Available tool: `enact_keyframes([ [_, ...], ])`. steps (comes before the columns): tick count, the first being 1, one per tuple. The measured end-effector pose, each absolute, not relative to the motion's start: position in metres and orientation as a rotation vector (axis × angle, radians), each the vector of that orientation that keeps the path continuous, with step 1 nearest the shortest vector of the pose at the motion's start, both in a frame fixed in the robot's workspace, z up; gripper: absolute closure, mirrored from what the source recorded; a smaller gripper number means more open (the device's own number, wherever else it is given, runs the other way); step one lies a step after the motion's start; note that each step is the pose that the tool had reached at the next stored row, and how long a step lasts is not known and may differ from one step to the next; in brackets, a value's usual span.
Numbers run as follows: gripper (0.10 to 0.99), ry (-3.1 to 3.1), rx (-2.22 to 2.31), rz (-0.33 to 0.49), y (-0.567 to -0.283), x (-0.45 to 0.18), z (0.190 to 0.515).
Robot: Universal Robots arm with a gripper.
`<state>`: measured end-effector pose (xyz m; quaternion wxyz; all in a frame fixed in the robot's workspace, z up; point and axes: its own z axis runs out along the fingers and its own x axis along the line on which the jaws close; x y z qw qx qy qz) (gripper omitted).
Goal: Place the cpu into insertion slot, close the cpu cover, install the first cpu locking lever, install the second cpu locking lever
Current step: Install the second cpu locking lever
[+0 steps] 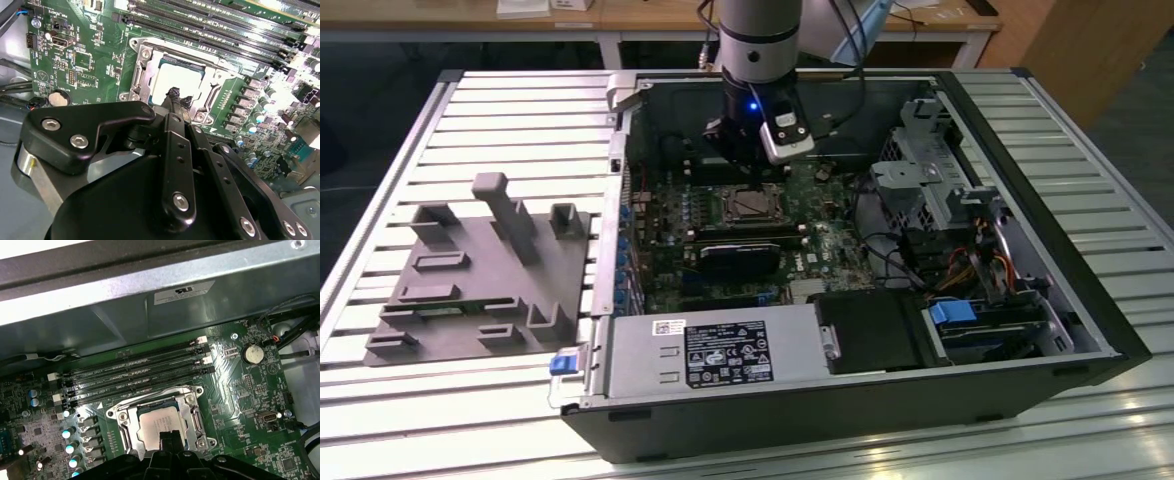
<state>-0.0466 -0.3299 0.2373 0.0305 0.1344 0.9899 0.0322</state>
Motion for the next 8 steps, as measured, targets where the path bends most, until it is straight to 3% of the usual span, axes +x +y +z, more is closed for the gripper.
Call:
enact_keyframes([
  [8, 0.984, 3.051, 0.414, 0.099, -0.3386, -0.0466, 0.2373],
])
